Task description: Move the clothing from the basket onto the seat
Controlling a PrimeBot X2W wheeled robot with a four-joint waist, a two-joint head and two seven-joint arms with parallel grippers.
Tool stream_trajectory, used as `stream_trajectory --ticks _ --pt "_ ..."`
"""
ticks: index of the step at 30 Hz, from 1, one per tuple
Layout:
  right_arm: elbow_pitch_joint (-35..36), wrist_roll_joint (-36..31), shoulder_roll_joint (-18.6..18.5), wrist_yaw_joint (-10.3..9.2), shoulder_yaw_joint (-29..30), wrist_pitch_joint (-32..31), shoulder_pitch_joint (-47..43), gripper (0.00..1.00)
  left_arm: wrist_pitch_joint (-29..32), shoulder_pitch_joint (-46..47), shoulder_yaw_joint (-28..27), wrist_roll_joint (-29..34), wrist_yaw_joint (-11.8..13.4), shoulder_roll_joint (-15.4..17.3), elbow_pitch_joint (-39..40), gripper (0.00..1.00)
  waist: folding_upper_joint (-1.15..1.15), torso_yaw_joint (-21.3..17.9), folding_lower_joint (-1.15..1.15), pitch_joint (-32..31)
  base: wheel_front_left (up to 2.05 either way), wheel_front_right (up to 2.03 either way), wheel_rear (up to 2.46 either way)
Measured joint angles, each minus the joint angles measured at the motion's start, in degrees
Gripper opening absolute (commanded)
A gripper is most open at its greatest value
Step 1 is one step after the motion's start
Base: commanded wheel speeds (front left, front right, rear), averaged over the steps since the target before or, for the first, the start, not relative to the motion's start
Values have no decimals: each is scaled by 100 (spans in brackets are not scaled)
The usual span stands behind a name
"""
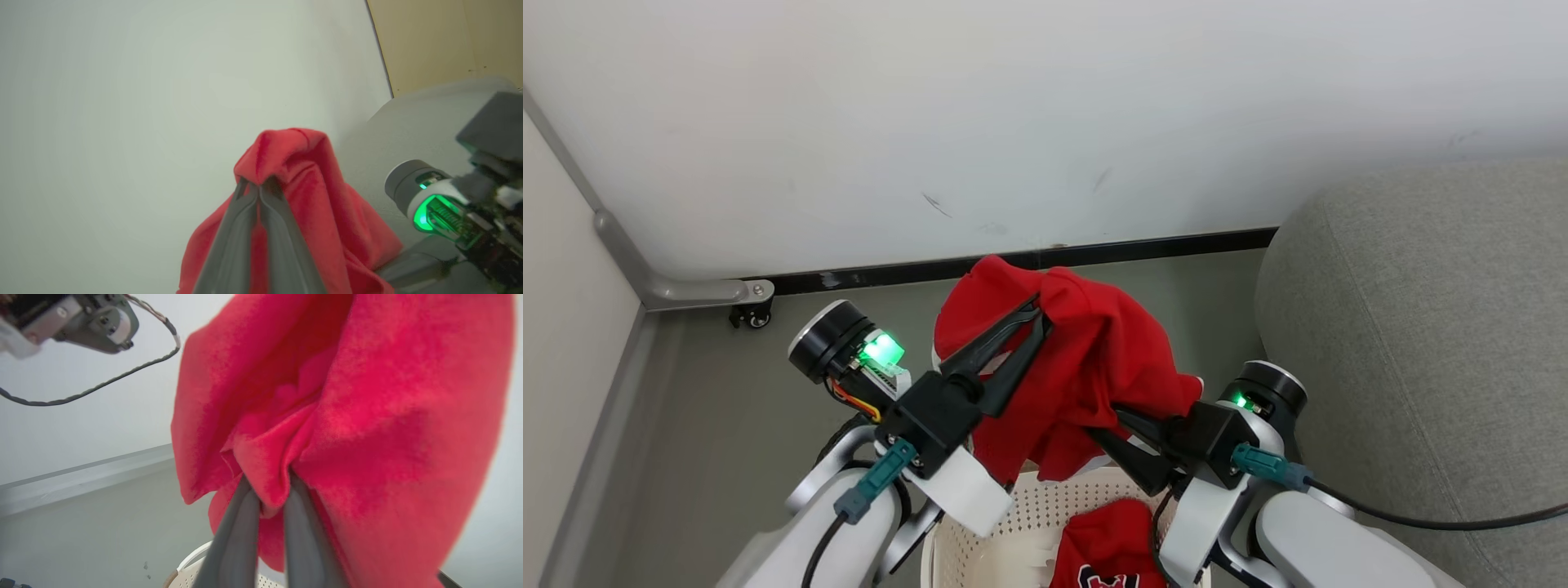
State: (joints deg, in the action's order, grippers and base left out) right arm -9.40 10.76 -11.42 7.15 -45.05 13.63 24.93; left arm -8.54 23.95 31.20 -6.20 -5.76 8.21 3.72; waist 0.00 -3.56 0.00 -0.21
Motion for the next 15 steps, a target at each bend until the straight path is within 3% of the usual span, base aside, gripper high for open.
stream_trajectory --ticks 6,15 --pt "46 140 -175 0 385 8 -170 0 44 -143 -183 -243 1 83 -337 0 0 -95 0 26 0 0 0" --pt "448 409 -345 0 1715 57 -481 0 49 -466 -280 -711 -2 24 -755 0 0 -301 0 13 0 0 0"
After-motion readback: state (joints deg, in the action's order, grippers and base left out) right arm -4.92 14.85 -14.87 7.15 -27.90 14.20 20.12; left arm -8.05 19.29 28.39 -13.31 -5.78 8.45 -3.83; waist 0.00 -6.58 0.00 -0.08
